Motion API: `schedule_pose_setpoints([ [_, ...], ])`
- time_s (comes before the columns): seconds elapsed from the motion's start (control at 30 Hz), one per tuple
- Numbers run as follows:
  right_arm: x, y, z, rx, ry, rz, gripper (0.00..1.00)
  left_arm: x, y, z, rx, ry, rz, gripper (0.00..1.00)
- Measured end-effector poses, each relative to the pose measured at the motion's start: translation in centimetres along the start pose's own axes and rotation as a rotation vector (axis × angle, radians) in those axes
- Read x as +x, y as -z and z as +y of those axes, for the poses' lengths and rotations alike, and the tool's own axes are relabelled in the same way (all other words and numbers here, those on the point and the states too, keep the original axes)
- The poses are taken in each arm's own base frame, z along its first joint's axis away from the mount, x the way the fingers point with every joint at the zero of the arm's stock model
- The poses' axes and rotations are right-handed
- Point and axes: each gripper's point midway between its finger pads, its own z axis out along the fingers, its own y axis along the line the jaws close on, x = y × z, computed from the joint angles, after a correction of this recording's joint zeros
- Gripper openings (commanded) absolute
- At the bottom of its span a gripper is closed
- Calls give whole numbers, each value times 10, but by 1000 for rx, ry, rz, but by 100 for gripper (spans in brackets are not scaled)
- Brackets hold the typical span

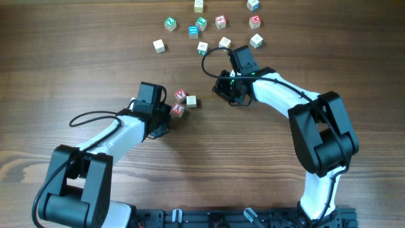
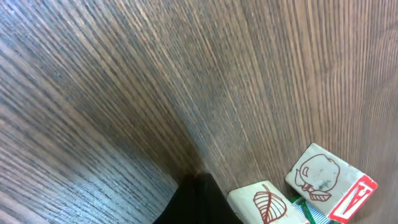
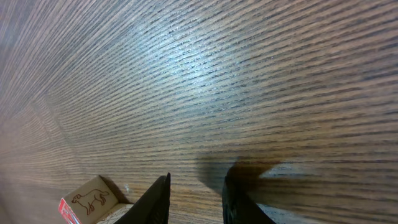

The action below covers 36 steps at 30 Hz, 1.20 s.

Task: Form a circle

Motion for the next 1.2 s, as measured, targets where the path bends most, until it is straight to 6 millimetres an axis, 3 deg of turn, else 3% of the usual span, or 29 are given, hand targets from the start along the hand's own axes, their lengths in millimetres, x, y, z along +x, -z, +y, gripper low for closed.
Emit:
schedule_pose_setpoints([
  [0.27,0,0,0,0,0,0,30,4,-1,-4,29,11,44,4],
  [0.57,0,0,0,0,14,0,30,27,-1,-5,42,4,179,4],
  [1.2,0,0,0,0,23,0,30,24,-1,-4,39,-16,162,4],
])
